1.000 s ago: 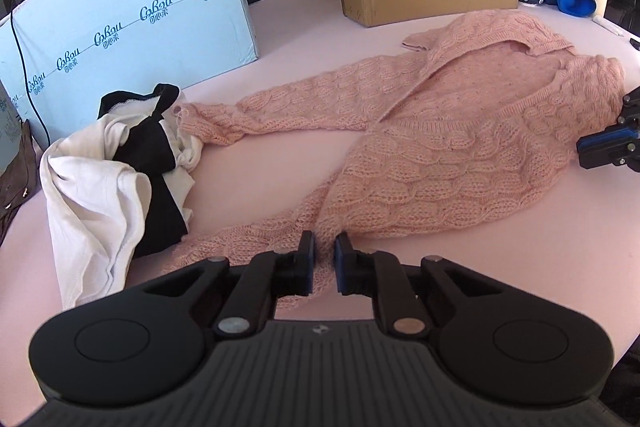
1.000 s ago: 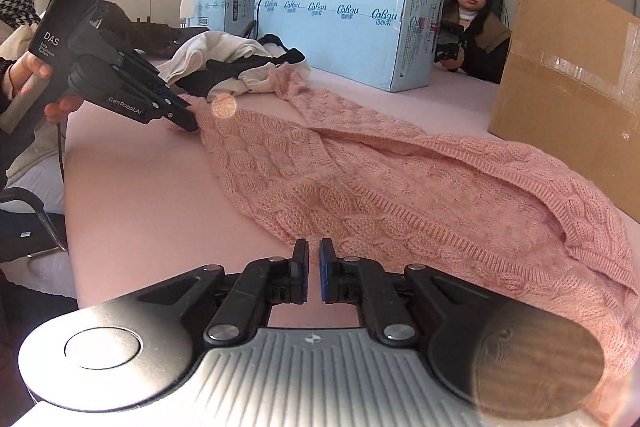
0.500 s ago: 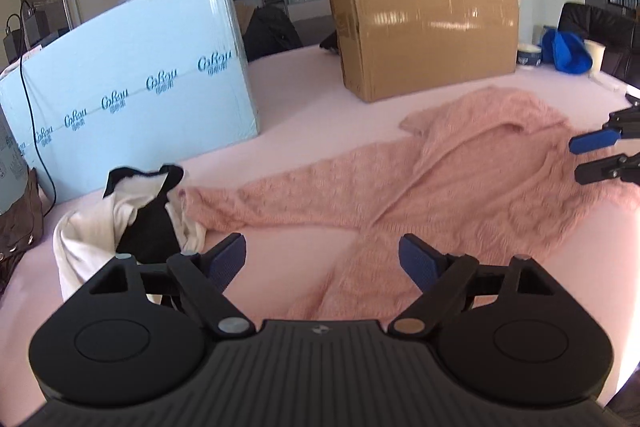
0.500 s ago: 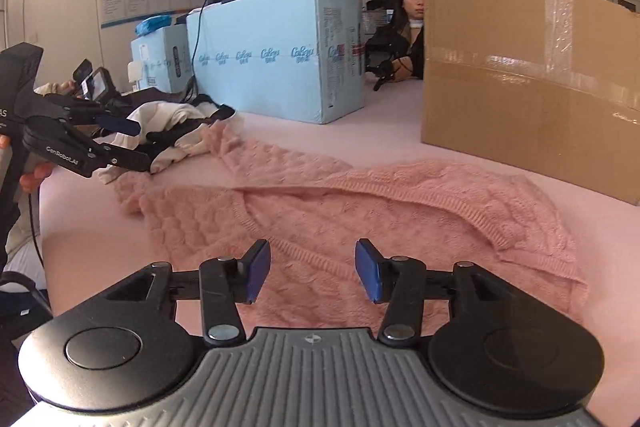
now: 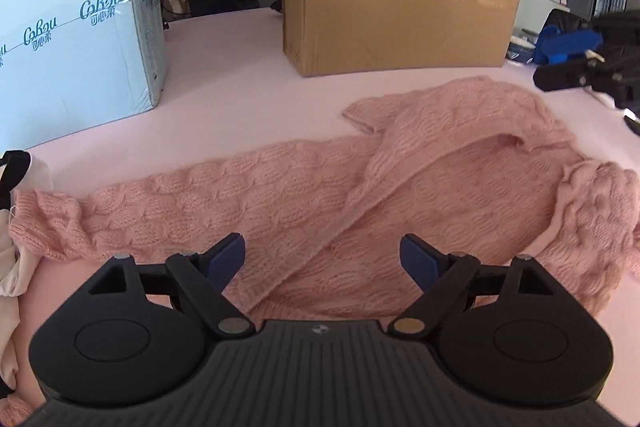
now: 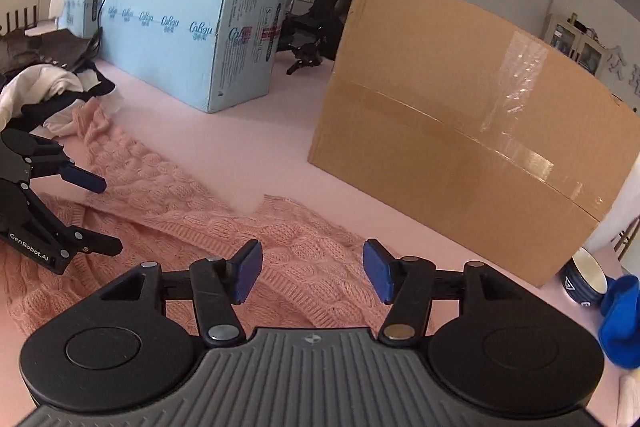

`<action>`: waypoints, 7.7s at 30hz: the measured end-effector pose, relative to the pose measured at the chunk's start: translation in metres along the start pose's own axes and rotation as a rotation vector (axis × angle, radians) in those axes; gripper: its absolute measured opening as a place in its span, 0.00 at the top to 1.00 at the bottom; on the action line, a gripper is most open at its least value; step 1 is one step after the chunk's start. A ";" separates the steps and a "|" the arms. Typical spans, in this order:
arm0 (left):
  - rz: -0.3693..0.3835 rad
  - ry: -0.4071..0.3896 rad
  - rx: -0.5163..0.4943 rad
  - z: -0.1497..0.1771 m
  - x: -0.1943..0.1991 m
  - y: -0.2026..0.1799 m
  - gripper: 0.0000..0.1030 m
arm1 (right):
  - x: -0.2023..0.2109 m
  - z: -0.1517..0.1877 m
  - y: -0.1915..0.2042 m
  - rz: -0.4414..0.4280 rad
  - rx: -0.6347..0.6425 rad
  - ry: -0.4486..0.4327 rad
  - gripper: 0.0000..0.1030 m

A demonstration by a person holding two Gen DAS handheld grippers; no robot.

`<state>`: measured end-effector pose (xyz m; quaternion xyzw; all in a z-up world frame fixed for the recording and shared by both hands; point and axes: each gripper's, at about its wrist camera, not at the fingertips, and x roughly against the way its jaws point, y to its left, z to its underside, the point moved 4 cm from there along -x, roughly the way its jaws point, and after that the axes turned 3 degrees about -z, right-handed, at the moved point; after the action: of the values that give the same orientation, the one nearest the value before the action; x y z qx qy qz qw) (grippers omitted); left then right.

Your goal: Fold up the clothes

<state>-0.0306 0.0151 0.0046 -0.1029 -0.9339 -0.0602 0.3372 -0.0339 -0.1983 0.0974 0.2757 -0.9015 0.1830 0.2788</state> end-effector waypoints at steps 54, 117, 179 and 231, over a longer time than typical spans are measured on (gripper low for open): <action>-0.129 0.000 0.064 0.008 -0.003 0.025 0.19 | -0.177 -0.061 -0.114 0.313 0.012 0.150 0.86; -0.152 -0.017 0.118 0.002 -0.003 0.039 0.17 | -0.055 -0.111 -0.140 0.299 -0.123 -0.199 0.95; 0.076 0.007 -0.045 0.005 -0.022 -0.011 0.16 | -0.060 0.041 -0.087 -0.282 -0.234 0.209 0.50; -0.024 -0.168 -0.008 -0.003 0.008 0.011 0.17 | -0.077 0.033 -0.095 -0.102 -0.193 0.075 0.96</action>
<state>-0.0328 0.0262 0.0124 -0.0978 -0.9598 -0.0590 0.2566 0.0631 -0.2579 0.0419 0.2862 -0.8887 0.0912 0.3464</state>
